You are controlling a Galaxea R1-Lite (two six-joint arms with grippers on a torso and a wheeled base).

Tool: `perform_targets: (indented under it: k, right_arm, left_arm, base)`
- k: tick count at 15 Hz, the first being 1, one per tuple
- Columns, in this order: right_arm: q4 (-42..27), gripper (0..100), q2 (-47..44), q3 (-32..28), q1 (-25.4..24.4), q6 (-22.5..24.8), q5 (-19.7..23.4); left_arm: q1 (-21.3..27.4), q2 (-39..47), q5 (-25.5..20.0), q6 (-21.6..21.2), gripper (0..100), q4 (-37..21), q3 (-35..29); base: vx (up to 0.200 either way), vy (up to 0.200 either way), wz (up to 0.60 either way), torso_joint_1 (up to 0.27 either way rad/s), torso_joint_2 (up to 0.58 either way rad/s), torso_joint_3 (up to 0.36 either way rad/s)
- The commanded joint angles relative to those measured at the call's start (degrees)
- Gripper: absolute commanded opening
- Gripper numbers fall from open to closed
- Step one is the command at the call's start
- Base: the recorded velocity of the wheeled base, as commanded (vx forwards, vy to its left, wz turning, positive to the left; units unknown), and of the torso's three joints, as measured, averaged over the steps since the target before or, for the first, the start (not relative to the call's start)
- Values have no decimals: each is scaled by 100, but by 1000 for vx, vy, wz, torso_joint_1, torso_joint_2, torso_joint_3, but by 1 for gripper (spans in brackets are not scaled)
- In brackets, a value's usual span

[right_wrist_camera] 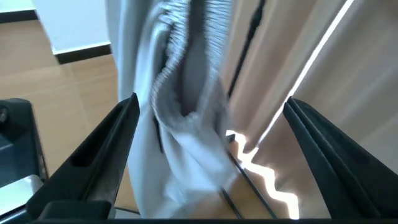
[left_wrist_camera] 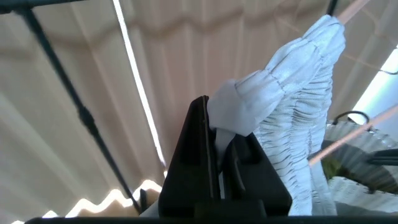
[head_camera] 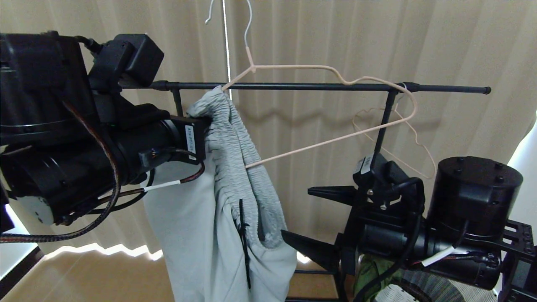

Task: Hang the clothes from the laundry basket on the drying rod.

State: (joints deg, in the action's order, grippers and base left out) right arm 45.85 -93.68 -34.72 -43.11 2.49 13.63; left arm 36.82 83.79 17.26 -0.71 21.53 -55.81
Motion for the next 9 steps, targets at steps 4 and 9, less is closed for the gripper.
perform_targets:
  k: [4, 9]
  right_arm:
    - [56, 100, -519, -132, -14, -20, -537]
    - [750, 100, -1099, -123, -5, -3, -897]
  left_arm:
    - [186, -3, -12, -8, 0, 220, 9]
    - [186, -20, -21, -8, 0, 317, 44]
  base:
    - [0, 0, 0, 0, 0, 0]
    - [0, 0, 0, 0, 0, 0]
